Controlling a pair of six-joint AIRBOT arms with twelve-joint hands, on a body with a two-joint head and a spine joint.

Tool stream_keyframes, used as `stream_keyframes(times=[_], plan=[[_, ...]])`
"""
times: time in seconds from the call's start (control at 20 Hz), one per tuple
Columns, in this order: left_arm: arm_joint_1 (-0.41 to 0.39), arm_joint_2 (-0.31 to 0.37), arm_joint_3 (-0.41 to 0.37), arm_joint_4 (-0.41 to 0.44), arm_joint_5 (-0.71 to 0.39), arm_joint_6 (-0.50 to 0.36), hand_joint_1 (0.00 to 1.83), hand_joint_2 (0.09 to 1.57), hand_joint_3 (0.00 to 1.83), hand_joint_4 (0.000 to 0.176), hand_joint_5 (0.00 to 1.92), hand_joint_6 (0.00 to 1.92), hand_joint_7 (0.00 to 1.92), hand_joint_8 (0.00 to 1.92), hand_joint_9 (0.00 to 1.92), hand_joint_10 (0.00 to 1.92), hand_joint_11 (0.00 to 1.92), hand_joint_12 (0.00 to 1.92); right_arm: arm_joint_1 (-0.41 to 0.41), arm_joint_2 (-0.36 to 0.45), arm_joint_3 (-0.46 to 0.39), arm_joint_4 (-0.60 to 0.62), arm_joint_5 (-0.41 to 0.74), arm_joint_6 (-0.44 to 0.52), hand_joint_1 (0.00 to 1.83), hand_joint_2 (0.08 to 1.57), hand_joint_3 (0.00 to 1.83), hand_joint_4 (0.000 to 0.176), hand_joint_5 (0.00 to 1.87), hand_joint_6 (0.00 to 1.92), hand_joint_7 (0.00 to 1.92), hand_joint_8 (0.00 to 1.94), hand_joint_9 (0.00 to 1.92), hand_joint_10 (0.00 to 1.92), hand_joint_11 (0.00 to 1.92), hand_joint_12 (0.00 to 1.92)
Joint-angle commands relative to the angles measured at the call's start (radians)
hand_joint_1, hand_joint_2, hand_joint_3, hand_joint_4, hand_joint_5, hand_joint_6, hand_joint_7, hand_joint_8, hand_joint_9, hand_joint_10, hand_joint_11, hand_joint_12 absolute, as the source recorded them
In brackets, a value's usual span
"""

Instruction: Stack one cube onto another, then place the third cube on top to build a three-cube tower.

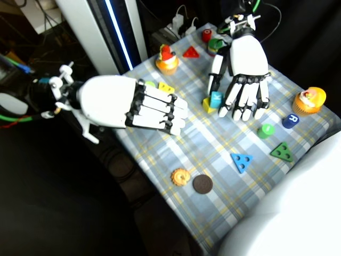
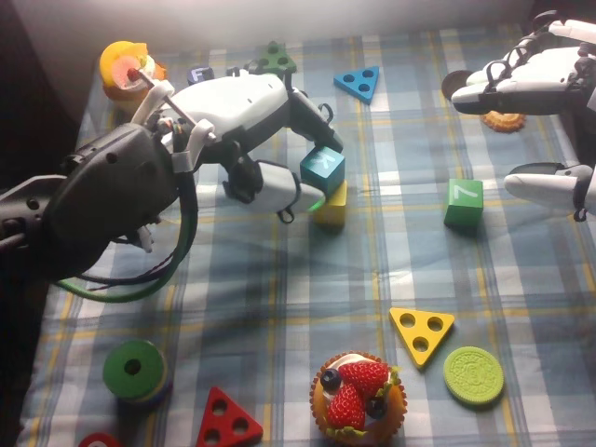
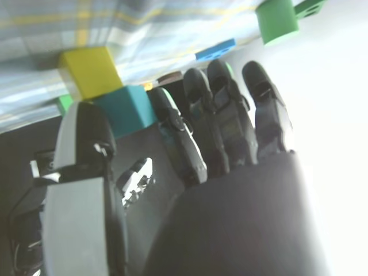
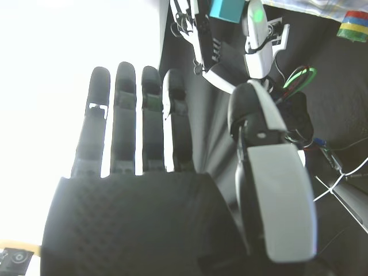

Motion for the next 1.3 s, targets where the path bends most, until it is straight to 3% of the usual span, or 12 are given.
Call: stream_keyframes(times=[0.0, 0.15, 0.3, 0.4, 0.5, 0.65, 1.0, 1.1, 1.25], plan=[[-0.006, 0.009, -0.006, 0.028, -0.100, -0.001, 1.01, 1.02, 0.00, 0.149, 0.86, 0.00, 0.61, 0.00, 0.49, 0.00, 0.00, 0.69, 0.020, 0.001, 0.005, 0.025, 0.114, 0.006, 0.55, 1.26, 0.00, 0.000, 0.48, 0.00, 0.50, 0.00, 0.46, 0.00, 0.12, 0.83], [-0.002, 0.018, -0.016, 0.028, -0.109, -0.001, 0.99, 1.02, 0.00, 0.143, 0.85, 0.00, 0.60, 0.00, 0.49, 0.00, 0.00, 0.67, 0.020, 0.001, 0.005, 0.025, 0.113, 0.006, 0.53, 1.25, 0.00, 0.000, 0.49, 0.00, 0.50, 0.00, 0.46, 0.00, 0.12, 0.84], [0.000, 0.020, -0.019, 0.028, -0.118, -0.001, 0.95, 1.04, 0.00, 0.152, 0.81, 0.00, 0.58, 0.00, 0.47, 0.00, 0.00, 0.66, 0.020, 0.001, 0.005, 0.025, 0.113, 0.006, 0.52, 1.26, 0.00, 0.000, 0.48, 0.00, 0.49, 0.00, 0.46, 0.00, 0.11, 0.83], [0.000, 0.019, -0.020, 0.028, -0.117, -0.001, 0.94, 1.04, 0.00, 0.143, 0.81, 0.00, 0.58, 0.00, 0.47, 0.00, 0.00, 0.69, 0.020, 0.001, 0.005, 0.025, 0.113, 0.006, 0.56, 1.25, 0.00, 0.000, 0.48, 0.00, 0.49, 0.00, 0.44, 0.00, 0.11, 0.77], [0.004, 0.020, -0.021, 0.028, -0.116, -0.001, 0.94, 1.04, 0.00, 0.156, 0.80, 0.00, 0.57, 0.00, 0.46, 0.00, 0.00, 0.66, 0.020, 0.001, 0.005, 0.025, 0.113, 0.006, 0.54, 1.26, 0.00, 0.000, 0.48, 0.00, 0.50, 0.00, 0.45, 0.00, 0.12, 0.76], [0.007, 0.022, -0.023, 0.028, -0.116, -0.001, 0.93, 1.05, 0.00, 0.148, 0.82, 0.00, 0.58, 0.00, 0.47, 0.00, 0.00, 0.68, 0.020, 0.001, 0.005, 0.025, 0.113, 0.006, 0.53, 1.25, 0.00, 0.000, 0.49, 0.00, 0.49, 0.00, 0.45, 0.01, 0.13, 0.76], [0.005, 0.014, -0.023, 0.028, -0.116, -0.001, 0.98, 1.04, 0.00, 0.159, 0.85, 0.00, 0.61, 0.00, 0.49, 0.00, 0.00, 0.68, 0.021, 0.001, 0.005, 0.025, 0.111, 0.006, 0.53, 1.25, 0.00, 0.000, 0.48, 0.00, 0.50, 0.00, 0.46, 0.01, 0.14, 0.76], [0.003, 0.010, -0.023, 0.029, -0.116, -0.001, 0.98, 1.04, 0.00, 0.142, 0.87, 0.00, 0.61, 0.00, 0.49, 0.00, 0.00, 0.69, 0.021, 0.001, 0.005, 0.025, 0.111, 0.006, 0.53, 1.26, 0.00, 0.000, 0.48, 0.00, 0.49, 0.00, 0.45, 0.00, 0.13, 0.76], [0.000, 0.003, -0.024, 0.032, -0.117, -0.001, 1.00, 1.03, 0.00, 0.150, 0.86, 0.00, 0.61, 0.00, 0.49, 0.00, 0.00, 0.69, 0.021, 0.001, 0.005, 0.024, 0.108, 0.006, 0.55, 1.26, 0.00, 0.000, 0.48, 0.00, 0.49, 0.00, 0.45, 0.00, 0.11, 0.76]])
